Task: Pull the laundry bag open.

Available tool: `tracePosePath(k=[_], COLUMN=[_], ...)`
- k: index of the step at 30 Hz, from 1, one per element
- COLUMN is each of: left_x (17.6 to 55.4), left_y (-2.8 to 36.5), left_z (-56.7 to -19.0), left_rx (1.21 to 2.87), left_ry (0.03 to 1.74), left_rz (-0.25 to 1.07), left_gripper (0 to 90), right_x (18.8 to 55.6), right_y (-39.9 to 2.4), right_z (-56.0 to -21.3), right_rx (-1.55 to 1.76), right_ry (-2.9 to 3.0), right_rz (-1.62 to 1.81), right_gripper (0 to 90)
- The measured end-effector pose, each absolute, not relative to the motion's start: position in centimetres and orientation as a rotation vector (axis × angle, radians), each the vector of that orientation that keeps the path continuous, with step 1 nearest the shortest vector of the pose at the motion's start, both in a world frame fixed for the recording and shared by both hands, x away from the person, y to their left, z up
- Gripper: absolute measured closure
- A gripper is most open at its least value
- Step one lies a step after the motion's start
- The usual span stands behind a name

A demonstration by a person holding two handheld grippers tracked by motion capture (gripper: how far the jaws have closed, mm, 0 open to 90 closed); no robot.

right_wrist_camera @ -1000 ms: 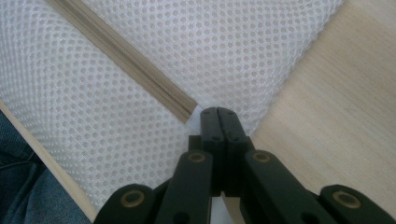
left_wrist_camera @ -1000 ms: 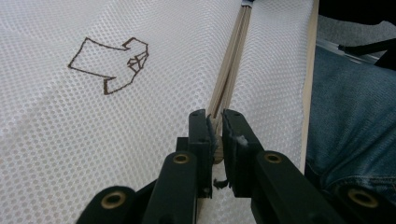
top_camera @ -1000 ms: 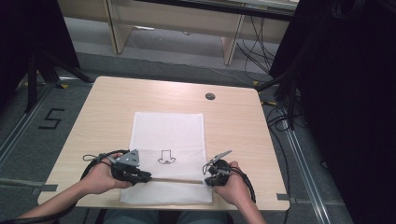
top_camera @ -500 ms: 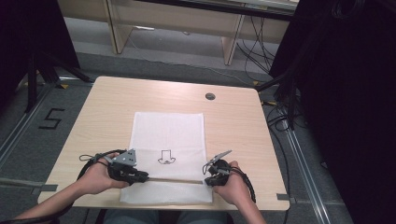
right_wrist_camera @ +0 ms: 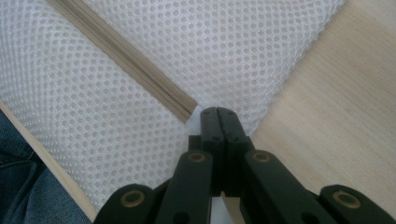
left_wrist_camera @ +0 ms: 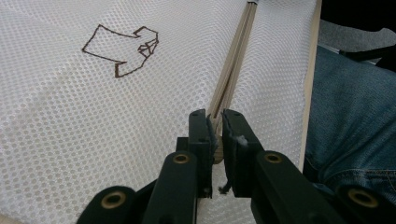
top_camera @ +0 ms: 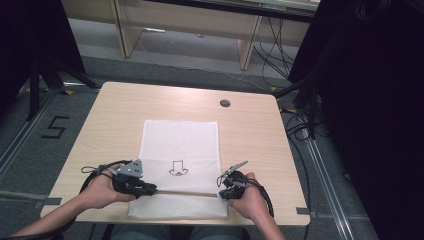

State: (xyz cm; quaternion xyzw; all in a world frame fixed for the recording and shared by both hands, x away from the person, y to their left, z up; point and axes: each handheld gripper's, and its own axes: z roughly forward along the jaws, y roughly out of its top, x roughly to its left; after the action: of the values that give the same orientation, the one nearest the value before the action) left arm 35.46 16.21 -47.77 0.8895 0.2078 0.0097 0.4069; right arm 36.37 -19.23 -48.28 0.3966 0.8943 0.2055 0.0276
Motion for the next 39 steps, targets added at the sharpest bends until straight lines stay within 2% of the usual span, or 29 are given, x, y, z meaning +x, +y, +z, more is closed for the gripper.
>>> tracePosePath(k=[30, 34, 39], left_x=[35.4, 35.5, 35.3], left_y=[18.5, 18.7, 18.7], left_z=[-47.9, -47.9, -48.0], left_rx=[2.233, 2.248, 2.226], left_ry=[0.579, 0.547, 0.582], left_rz=[0.038, 0.052, 0.02], left_gripper=[82.3, 82.3, 82.3], right_x=[36.4, 36.4, 36.3], right_y=[-19.3, -19.2, -19.2], right_z=[-48.3, -48.3, -48.3], right_rx=[1.221, 1.238, 1.24], right_ry=[2.764, 2.763, 2.762], right_rz=[0.639, 0.643, 0.642], right_gripper=[90.0, 90.0, 90.0])
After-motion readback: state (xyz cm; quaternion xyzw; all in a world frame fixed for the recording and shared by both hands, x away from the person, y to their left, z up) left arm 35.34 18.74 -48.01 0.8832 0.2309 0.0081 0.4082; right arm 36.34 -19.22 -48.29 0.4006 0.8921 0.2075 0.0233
